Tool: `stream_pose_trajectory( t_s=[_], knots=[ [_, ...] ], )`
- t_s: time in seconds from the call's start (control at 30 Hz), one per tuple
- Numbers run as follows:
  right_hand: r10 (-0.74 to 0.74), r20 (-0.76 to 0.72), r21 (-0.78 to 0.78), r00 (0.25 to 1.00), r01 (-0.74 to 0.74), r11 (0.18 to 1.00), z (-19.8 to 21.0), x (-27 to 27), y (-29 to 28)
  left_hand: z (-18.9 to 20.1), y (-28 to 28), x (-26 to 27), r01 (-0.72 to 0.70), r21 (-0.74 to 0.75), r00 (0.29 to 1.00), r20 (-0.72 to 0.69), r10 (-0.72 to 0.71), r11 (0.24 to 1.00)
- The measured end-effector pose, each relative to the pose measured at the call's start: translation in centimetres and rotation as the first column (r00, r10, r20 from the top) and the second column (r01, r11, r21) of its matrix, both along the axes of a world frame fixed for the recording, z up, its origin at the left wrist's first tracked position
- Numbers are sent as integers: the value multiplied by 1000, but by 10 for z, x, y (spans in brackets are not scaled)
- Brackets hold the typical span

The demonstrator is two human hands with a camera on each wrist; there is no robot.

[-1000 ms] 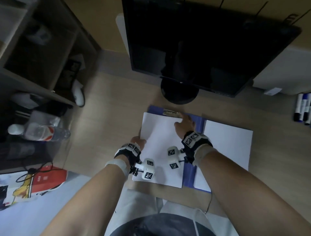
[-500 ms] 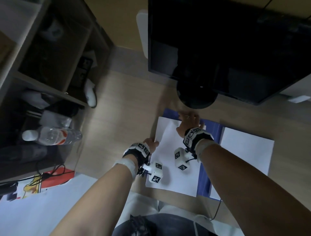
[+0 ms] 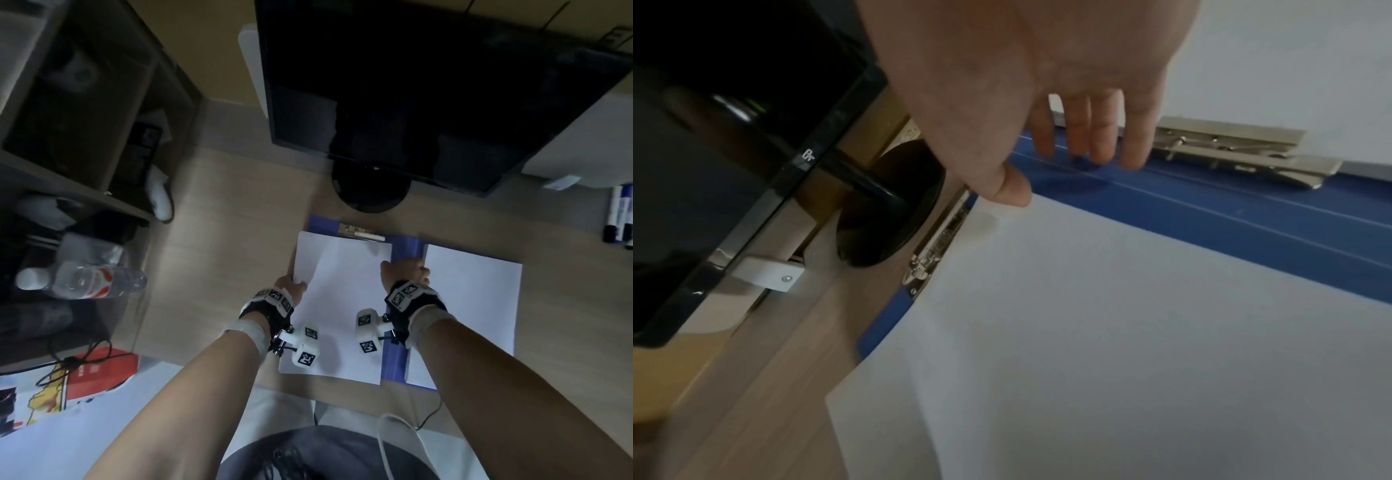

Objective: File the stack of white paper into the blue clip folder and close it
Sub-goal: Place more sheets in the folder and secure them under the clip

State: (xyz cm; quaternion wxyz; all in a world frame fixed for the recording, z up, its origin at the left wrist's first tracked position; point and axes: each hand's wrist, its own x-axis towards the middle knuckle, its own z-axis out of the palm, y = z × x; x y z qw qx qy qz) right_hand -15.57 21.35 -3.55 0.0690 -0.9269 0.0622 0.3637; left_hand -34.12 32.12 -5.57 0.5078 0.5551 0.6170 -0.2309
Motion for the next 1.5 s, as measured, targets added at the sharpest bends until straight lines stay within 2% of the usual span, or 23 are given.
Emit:
stream_pose_trajectory(
  t_s=[0.1,0.17,0.27,0.33,0.4,0.5,0.7,0.77,0.87,0.93,1.03,1.23,1.5],
  knots=[
    [-8,-147,-15,989,6,1000,-9,-4,-6,-2,-4,1,18,53,999,42,-20,998],
    [38,-214,43,976,-30,999,-19,-5,-10,-2,-6,2,26,70,997,70,-31,997],
    [82,-269,78,960,-63,995,-53,3,-17,-2,-9,2,-1,88,996,91,-7,996],
    [79,-310,39,947,-71,997,-65,6,-18,-2,-11,2,-18,95,994,109,8,995],
    [81,-338,28,938,-76,997,-48,6,-15,-1,-12,2,-19,91,991,132,7,996],
    [117,-345,53,931,-105,993,-20,1,-13,1,-13,1,-3,90,990,141,-9,996],
    [60,-337,-82,940,-93,992,-23,-5,-8,1,-12,0,-10,61,997,83,5,998],
    [62,-310,-14,949,-70,997,-14,-5,-6,-1,-10,0,-2,57,998,61,-1,998],
    [7,-389,85,921,29,996,-7,-5,-6,-1,-8,0,6,47,999,54,-8,999],
    [-18,-408,96,913,63,993,-7,-6,-5,-3,-7,0,8,43,999,52,-11,999],
    [18,-413,77,911,15,997,-16,-11,-7,-2,-8,0,29,41,999,40,-31,999],
    [-19,-264,111,964,50,993,-18,-4,-25,0,-7,1,41,16,995,85,-43,999],
    [-79,-199,191,977,117,975,-20,1,-27,-6,-3,14,38,0,994,104,-38,999]
  ],
)
